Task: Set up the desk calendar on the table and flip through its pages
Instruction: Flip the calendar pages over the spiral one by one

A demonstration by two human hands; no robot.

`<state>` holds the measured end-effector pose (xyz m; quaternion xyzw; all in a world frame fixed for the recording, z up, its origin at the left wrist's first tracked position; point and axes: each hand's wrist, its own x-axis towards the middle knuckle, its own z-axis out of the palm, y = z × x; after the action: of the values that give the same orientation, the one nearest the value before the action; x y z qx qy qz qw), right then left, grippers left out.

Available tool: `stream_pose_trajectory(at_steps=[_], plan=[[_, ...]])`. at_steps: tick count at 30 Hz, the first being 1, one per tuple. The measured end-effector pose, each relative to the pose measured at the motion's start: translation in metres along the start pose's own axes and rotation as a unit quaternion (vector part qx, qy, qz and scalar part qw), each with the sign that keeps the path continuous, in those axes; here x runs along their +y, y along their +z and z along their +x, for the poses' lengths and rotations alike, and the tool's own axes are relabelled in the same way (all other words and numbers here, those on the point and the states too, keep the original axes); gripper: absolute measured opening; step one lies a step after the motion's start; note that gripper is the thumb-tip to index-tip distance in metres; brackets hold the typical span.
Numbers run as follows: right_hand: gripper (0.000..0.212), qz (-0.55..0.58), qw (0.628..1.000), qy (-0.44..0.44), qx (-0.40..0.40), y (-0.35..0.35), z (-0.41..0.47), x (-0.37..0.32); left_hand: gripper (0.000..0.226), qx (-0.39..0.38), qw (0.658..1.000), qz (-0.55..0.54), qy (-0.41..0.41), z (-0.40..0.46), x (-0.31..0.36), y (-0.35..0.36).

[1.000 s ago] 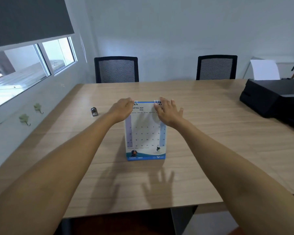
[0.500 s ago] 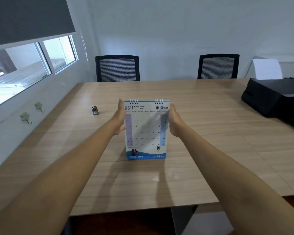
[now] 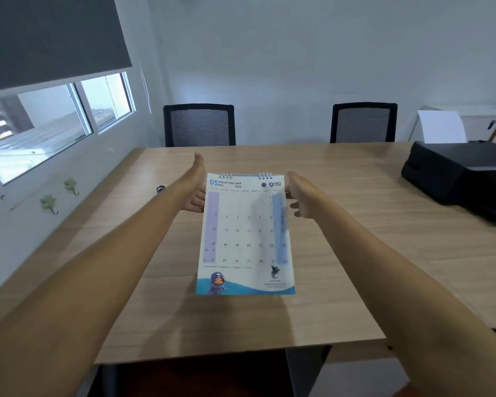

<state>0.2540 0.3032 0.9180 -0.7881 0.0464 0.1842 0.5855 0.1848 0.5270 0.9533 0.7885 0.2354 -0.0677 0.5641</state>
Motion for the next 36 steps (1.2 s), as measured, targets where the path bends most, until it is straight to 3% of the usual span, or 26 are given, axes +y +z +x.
stream_pose_trajectory(at_steps=[2, 8, 10, 13, 16, 18, 20, 27, 36], plan=[[0.047, 0.048, 0.999, 0.001, 0.020, -0.010, -0.003, -0.008, 0.101, -0.010, 0.999, -0.032, -0.006, -0.004, 0.006, -0.004], [0.072, 0.223, 0.974, -0.022, -0.026, -0.021, -0.015, -0.020, 0.103, -0.038, 0.975, -0.219, 0.029, -0.002, 0.013, -0.013], [0.073, 0.235, 0.970, -0.066, -0.026, -0.014, -0.018, -0.021, 0.101, -0.026, 0.977, -0.204, 0.060, -0.001, 0.012, -0.008], [0.064, 0.108, 0.981, -0.162, 0.015, 0.001, -0.025, -0.020, 0.088, 0.038, 0.986, -0.051, 0.154, -0.004, 0.010, 0.006], [0.061, -0.156, 0.951, -0.263, 0.044, 0.016, -0.020, -0.011, 0.073, 0.101, 0.956, 0.169, 0.219, 0.005, -0.001, 0.011], [0.060, -0.318, 0.910, -0.261, 0.045, 0.022, -0.011, -0.003, 0.058, 0.104, 0.916, 0.265, 0.283, 0.015, -0.011, 0.012], [0.061, -0.395, 0.891, -0.220, 0.047, 0.025, -0.005, 0.002, 0.053, 0.094, 0.889, 0.313, 0.322, 0.024, -0.020, 0.011], [0.066, -0.456, 0.860, -0.211, 0.089, 0.032, -0.002, 0.010, 0.065, 0.121, 0.834, 0.433, 0.319, 0.036, -0.035, 0.005], [0.069, -0.479, 0.842, -0.225, 0.109, 0.031, -0.001, 0.011, 0.069, 0.130, 0.835, 0.450, 0.289, 0.034, -0.029, 0.015]])
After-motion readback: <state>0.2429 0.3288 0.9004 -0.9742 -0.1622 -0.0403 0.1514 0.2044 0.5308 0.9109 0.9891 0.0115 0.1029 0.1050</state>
